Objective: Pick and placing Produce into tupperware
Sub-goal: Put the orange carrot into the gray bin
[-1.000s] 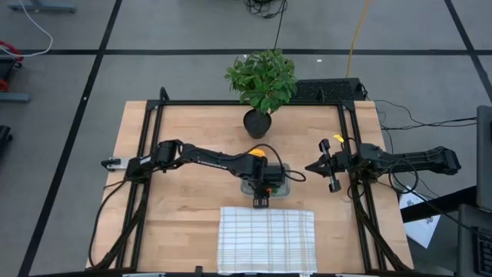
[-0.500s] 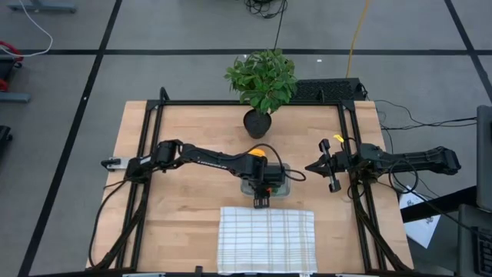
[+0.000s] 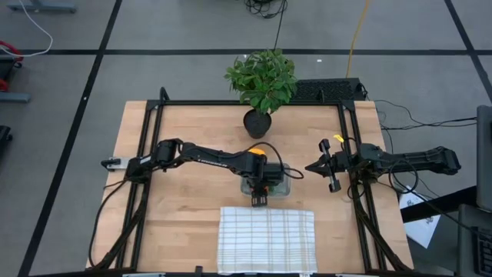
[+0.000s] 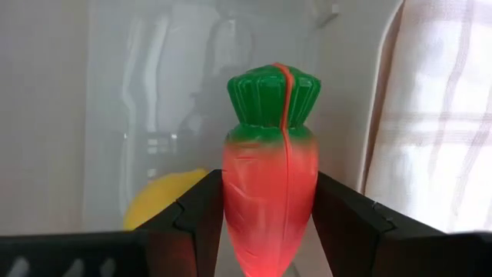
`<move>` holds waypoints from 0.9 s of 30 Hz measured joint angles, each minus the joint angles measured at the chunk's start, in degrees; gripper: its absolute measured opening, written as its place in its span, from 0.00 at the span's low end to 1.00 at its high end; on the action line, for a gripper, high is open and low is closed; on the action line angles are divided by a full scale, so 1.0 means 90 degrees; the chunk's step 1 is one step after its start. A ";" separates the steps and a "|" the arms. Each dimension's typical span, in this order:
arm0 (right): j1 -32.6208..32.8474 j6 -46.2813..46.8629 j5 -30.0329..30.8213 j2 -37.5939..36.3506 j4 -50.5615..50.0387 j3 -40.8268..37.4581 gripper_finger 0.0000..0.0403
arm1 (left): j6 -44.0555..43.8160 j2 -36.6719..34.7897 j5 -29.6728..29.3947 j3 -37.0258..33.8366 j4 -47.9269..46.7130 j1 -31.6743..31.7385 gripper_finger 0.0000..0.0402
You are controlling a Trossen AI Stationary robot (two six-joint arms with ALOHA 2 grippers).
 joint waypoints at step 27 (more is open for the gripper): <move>0.0002 -0.0001 0.0002 0.0000 -0.0001 0.0001 0.00 | 0.0221 0.0000 -0.0052 0.0000 0.0098 0.0001 0.44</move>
